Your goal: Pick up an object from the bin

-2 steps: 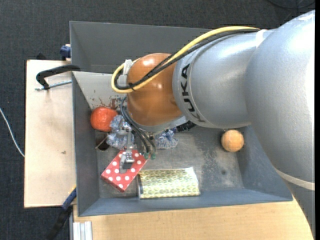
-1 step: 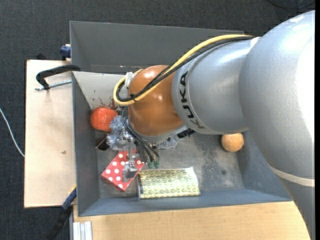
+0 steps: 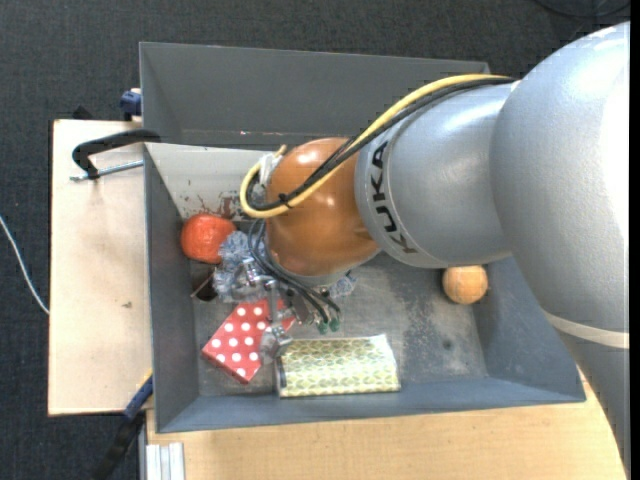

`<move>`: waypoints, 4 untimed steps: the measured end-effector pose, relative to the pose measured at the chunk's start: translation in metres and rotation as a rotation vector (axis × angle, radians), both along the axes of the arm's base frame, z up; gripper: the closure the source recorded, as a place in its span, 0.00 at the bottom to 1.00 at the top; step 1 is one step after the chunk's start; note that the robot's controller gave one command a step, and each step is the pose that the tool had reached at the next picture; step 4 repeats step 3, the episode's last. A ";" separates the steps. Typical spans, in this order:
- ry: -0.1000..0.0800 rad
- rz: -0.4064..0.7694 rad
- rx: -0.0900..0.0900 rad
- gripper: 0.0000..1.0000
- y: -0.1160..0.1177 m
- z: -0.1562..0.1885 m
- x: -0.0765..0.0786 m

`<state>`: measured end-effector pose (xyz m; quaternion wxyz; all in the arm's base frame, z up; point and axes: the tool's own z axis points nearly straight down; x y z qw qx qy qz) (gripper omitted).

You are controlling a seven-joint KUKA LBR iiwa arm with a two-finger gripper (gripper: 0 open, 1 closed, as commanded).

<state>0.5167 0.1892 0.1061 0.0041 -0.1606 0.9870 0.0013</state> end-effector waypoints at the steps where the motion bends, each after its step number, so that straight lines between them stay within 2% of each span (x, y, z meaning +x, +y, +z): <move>1: -0.006 0.253 0.001 1.00 -0.007 -0.031 -0.013; 2: -0.006 0.253 0.001 1.00 -0.007 -0.031 -0.013; 3: 0.005 0.322 -0.003 1.00 -0.012 0.171 -0.014; 4: 0.005 0.322 -0.003 1.00 -0.012 0.171 -0.014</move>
Offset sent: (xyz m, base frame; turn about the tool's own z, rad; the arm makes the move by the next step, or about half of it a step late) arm 0.0000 0.0000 0.0000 0.0000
